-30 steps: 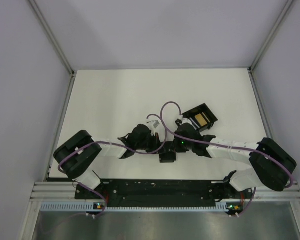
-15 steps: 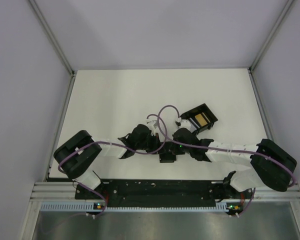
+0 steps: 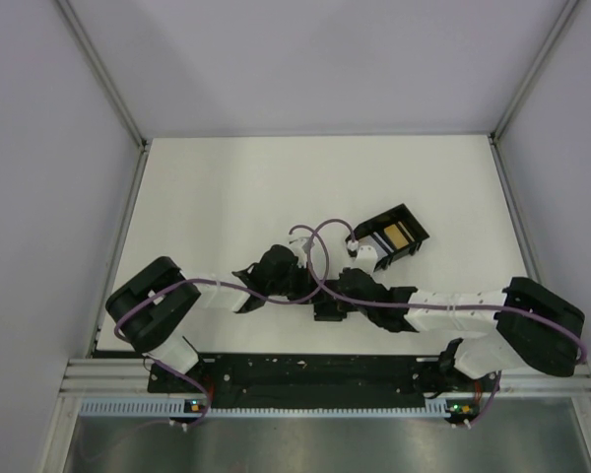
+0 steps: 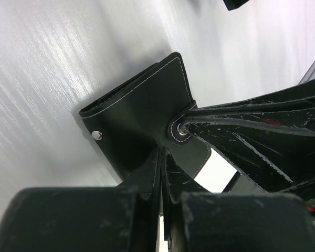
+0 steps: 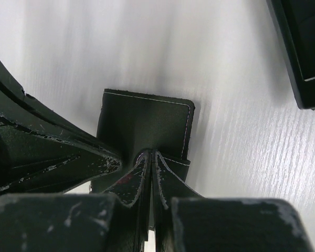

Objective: Put the credit cards into the card holder
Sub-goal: Close the card holder at the center of the board.

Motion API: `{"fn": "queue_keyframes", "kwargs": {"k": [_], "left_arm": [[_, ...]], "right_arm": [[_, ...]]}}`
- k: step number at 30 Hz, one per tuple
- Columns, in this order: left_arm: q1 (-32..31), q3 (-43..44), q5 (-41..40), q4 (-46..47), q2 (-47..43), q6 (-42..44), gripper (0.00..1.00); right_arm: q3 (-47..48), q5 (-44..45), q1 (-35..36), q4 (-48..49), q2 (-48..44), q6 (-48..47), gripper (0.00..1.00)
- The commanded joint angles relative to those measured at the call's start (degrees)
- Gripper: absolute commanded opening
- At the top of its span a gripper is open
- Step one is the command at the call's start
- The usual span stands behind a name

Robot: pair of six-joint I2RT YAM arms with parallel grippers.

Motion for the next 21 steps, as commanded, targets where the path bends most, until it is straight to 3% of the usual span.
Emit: {"fn": "queue_keyframes", "kwargs": {"k": [1,8,17,21], "left_arm": [[-0.3,0.2,-1.5,-1.4,1.5,0.0,0.00],[-0.3,0.2,-1.7,-1.1,1.4,-0.6,0.00],[-0.3,-0.1,-1.6,-1.0,1.4,-1.0,0.00],[-0.3,-0.3,-1.5,-0.8,1.3,-0.9,0.00]], "right_arm": [[-3.3,1.9,3.6,-4.6,0.1,3.9,0.00],[-3.0,6.1,7.4,-7.5,4.2,9.5,0.00],[0.8,13.4,13.4,-19.7,10.7,23.5,0.00],[1.7,15.0,13.5,-20.6,8.6,21.7,0.00]]}}
